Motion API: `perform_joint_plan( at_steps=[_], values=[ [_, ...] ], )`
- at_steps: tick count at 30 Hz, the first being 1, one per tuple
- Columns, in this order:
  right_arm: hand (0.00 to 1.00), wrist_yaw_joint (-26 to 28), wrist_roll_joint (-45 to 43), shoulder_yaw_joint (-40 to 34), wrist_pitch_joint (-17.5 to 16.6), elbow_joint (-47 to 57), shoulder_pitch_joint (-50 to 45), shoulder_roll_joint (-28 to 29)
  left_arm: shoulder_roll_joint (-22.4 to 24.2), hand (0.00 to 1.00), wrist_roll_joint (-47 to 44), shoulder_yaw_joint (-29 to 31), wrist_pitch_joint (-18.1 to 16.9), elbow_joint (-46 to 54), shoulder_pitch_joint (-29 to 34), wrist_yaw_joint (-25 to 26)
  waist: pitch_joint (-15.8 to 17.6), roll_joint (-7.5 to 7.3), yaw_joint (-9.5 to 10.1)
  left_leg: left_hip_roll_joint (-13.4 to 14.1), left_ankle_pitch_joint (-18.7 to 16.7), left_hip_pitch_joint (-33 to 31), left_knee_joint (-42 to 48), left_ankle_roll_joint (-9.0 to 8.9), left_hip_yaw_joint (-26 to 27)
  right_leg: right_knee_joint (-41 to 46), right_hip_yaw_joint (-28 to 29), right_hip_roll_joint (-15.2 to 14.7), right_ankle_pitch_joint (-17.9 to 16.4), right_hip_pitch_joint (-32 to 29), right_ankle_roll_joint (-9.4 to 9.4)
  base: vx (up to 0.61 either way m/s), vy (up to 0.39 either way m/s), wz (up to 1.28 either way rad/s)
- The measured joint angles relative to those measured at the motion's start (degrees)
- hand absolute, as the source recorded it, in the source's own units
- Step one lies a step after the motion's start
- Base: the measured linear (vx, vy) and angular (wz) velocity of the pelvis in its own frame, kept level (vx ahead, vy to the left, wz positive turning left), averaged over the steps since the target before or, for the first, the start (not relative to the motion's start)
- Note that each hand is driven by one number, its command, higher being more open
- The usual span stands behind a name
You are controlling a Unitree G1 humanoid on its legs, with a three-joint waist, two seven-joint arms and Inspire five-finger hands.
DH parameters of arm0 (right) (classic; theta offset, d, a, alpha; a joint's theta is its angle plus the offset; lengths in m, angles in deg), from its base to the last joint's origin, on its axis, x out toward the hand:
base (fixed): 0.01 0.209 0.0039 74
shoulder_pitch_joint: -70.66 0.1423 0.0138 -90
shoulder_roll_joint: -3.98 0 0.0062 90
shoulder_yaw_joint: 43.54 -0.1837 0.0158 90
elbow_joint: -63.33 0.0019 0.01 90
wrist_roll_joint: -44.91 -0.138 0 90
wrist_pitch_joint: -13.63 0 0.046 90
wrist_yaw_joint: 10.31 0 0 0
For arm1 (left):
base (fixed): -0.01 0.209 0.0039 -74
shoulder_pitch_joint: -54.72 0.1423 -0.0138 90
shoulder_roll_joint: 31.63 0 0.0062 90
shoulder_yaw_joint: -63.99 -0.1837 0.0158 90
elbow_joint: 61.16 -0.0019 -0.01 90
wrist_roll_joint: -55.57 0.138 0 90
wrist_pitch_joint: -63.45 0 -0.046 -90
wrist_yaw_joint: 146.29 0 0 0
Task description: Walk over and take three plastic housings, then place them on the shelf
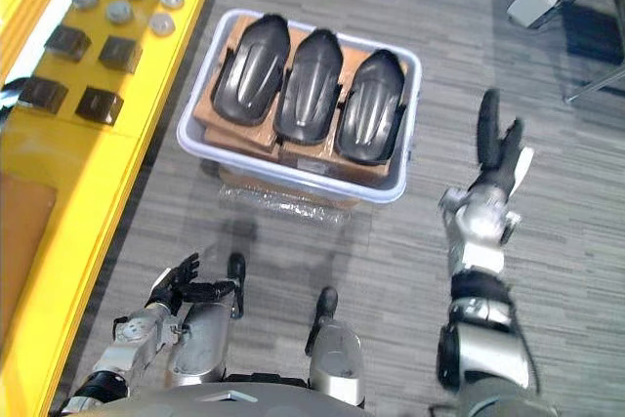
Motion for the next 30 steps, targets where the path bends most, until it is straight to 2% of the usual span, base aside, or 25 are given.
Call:
perform_joint_plan(
  at_steps=[5,8,9,12,17,24,27,28,30],
  values=[
    [1.0,2.23,0.05,6.49,5.02,-4.61,9.59,-5.49,0.94,1.0,-2.48,-0.43,-0.37,-2.03,-2.97,-0.22,1.03,1.77,0.26,0.21,2.14,-4.94,0.36,0.02,-0.77,1.25,-0.79,0.12,-0.81,-4.67,-1.04,-0.12,0.003,0.04],
    [1.0,2.63,0.07,8.59,8.25,-7.02,12.84,-6.66,1.64,1.0,-4.29,-1.85,-0.54,-2.2,-4.58,-0.28,1.7,2.41,0.6,0.22,3.55,-6.6,0.0,-0.2,-1.33,2.73,-1.51,0.05,-1.17,-6.74,-1.36,-0.06,-0.025,0.09],
    [1.0,3.06,0.15,9.99,10.18,-7.93,14.69,-7.65,2.23,1.0,-5.09,-2.7,-0.93,-2.12,-5.29,-0.44,2.0,2.44,1.12,0.18,4.31,-7.43,-0.46,-0.06,-1.32,3.62,-1.54,0.04,-1.26,-8.18,-1.47,-0.04,-0.035,0.04],
    [1.0,3.19,0.79,12.31,13.15,-8.46,19.34,-9.66,2.92,1.0,-6.76,-2.88,-1.05,-1.92,-6.64,-0.87,3.01,2.88,1.74,0.13,5.18,-8.93,-0.85,0.15,-1.38,5.21,-1.61,-0.13,-1.55,-10.45,-1.73,-0.01,-0.014,0.03],
    [1.0,3.36,3.49,16.46,15.48,-9.63,25.0,-10.38,3.21,1.0,-8.25,-3.16,-1.01,-1.93,-6.8,-0.32,3.17,3.04,1.78,-0.25,6.5,-9.54,-2.05,0.53,-1.23,8.38,-1.74,-1.21,-3.12,-12.87,-1.86,0.02,-0.006,0.03],
    [1.0,4.94,9.46,24.11,18.65,-10.42,30.37,-13.61,4.13,1.0,-12.24,-3.38,-1.2,-1.86,-7.12,0.48,3.46,3.74,2.01,-0.95,8.05,-11.36,-3.96,-0.01,-1.44,13.57,-2.03,-2.65,-5.64,-17.52,-2.37,0.01,-0.034,0.08],
    [1.0,5.28,13.73,26.72,22.16,-11.39,31.42,-14.75,4.39,1.0,-13.96,-3.44,-1.15,-1.8,-7.19,0.61,3.66,4.07,2.16,-1.25,8.29,-11.46,-4.02,0.12,-1.68,15.6,-2.83,-3.29,-7.02,-18.12,-2.49,0.03,-0.039,0.12],
    [1.0,5.29,14.89,27.47,24.64,-12.17,32.27,-14.78,4.38,1.0,-13.96,-3.5,-1.15,-1.55,-7.17,0.77,3.67,4.07,2.15,-1.27,8.42,-11.7,-4.15,-0.01,-1.81,16.3,-3.18,-3.47,-7.49,-18.52,-2.64,0.03,-0.04,0.1],
    [1.0,5.27,15.67,27.57,26.61,-12.82,32.62,-14.79,4.38,1.0,-14.06,-3.51,-1.15,-1.5,-7.17,0.89,3.67,4.08,2.12,-1.25,8.83,-11.76,-4.67,-0.07,-1.88,16.63,-3.4,-3.52,-7.76,-18.72,-2.75,0.03,-0.032,0.12]
  ],
)
